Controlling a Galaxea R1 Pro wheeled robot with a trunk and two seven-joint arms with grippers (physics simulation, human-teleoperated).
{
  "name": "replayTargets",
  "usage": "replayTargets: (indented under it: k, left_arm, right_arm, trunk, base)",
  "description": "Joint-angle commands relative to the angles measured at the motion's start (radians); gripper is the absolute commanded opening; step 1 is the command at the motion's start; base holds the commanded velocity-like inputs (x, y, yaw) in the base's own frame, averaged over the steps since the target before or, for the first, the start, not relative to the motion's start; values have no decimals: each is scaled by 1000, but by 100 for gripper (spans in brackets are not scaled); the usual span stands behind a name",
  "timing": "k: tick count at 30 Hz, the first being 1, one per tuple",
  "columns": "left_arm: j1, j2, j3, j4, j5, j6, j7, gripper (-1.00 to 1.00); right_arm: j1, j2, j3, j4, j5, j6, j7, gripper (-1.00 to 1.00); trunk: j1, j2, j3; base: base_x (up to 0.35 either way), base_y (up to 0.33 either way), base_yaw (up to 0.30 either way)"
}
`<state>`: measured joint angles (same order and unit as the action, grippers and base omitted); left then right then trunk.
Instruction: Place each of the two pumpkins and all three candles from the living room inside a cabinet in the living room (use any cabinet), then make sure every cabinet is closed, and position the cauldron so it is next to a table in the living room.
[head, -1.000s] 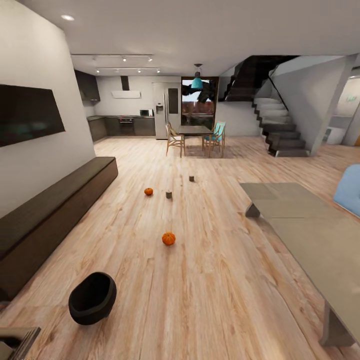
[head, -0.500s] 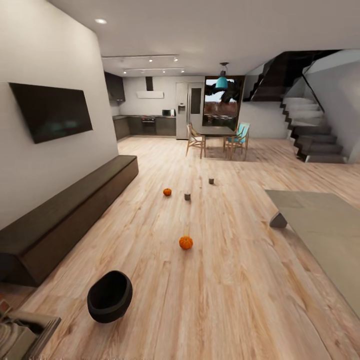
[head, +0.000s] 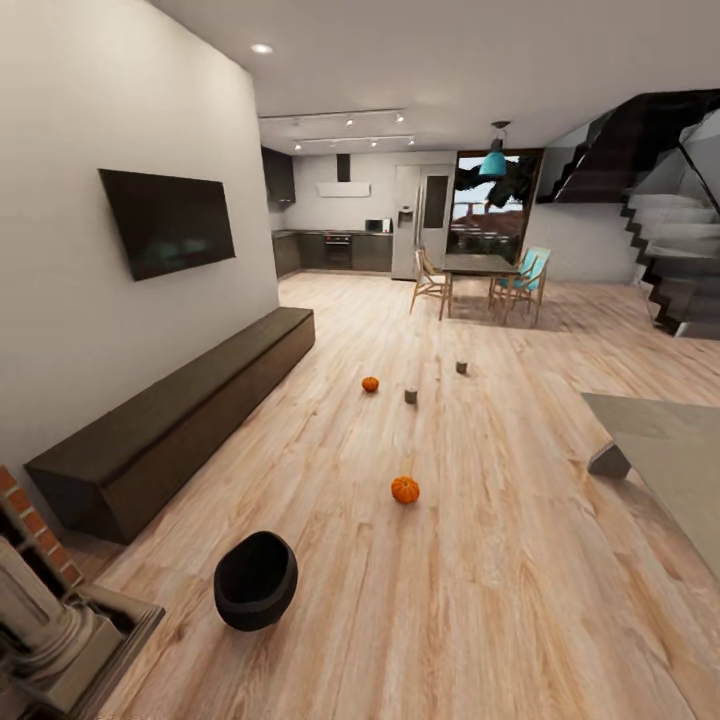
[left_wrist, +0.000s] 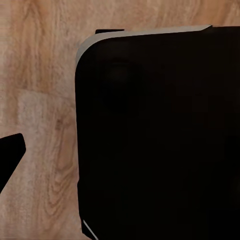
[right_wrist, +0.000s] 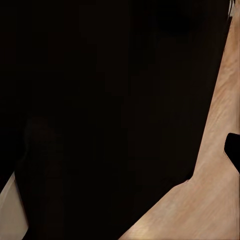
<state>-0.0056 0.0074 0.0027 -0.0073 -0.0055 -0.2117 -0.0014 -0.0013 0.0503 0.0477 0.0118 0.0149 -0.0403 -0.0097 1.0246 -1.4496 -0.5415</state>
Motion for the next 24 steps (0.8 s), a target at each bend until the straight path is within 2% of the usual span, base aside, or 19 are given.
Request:
replayTargets:
  k: [1, 10, 20, 24]
  left_arm:
    - [-1, 0, 0, 1, 0, -3, 0, 100]
    - [-1, 0, 0, 1, 1, -3, 0, 100]
    - [-1, 0, 0, 0, 2, -4, 0, 100]
    - [-1, 1, 0, 0, 2, -4, 3, 100]
  right_arm:
    - [0, 0, 4, 1, 2, -4, -1, 100]
    - [0, -2, 4, -11, 0, -3, -2, 100]
    - [0, -4, 0, -28, -5, -3, 1, 100]
    - [-1, -4, -3, -113, -11, 1, 3, 100]
  trunk:
    - [0, 0, -1]
    - [0, 0, -1]
    - [0, 0, -1]
    - [0, 0, -1]
  base:
    - [187, 95, 260]
    - [231, 67, 242]
    - [255, 4, 37]
    - [76, 0, 2]
